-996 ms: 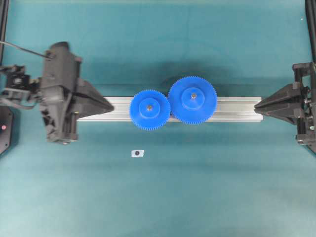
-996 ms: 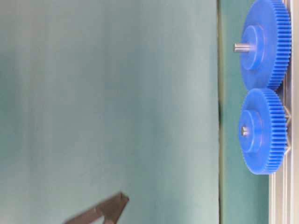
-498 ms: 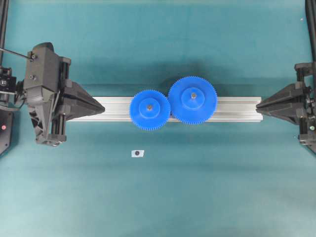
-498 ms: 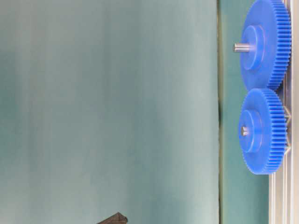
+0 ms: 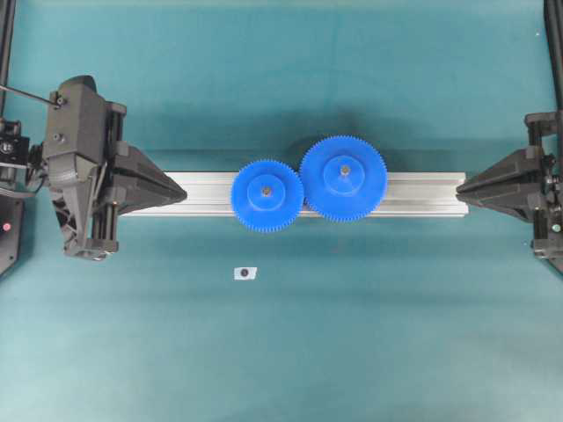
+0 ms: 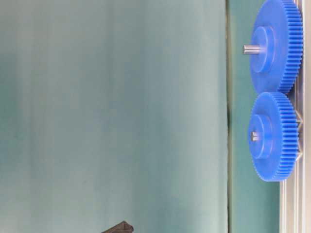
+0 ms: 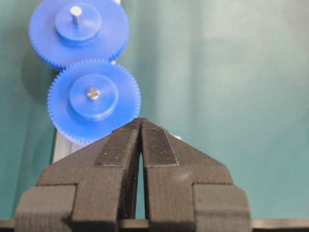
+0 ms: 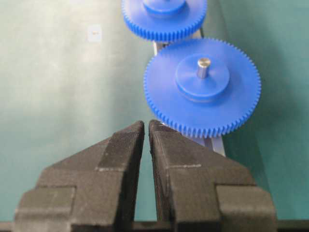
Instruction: Find the location of the shaft and insert the small gear.
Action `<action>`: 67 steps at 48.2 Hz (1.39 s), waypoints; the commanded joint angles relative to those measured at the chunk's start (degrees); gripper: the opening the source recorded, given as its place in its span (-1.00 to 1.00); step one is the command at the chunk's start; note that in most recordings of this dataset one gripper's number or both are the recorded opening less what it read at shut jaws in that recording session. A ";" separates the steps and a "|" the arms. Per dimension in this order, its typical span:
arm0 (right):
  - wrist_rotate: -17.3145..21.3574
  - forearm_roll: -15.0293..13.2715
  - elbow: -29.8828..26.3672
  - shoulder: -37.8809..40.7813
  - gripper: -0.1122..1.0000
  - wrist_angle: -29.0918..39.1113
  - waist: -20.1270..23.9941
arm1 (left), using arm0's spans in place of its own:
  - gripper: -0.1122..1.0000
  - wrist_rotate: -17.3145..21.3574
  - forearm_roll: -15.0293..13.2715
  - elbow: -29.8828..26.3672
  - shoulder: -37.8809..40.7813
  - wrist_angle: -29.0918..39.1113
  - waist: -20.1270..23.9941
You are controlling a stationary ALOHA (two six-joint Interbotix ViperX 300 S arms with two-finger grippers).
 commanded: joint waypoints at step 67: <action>0.53 0.00 -0.79 0.26 -0.48 -0.53 -0.09 | -0.77 -0.18 0.18 0.26 -0.35 -0.44 -0.26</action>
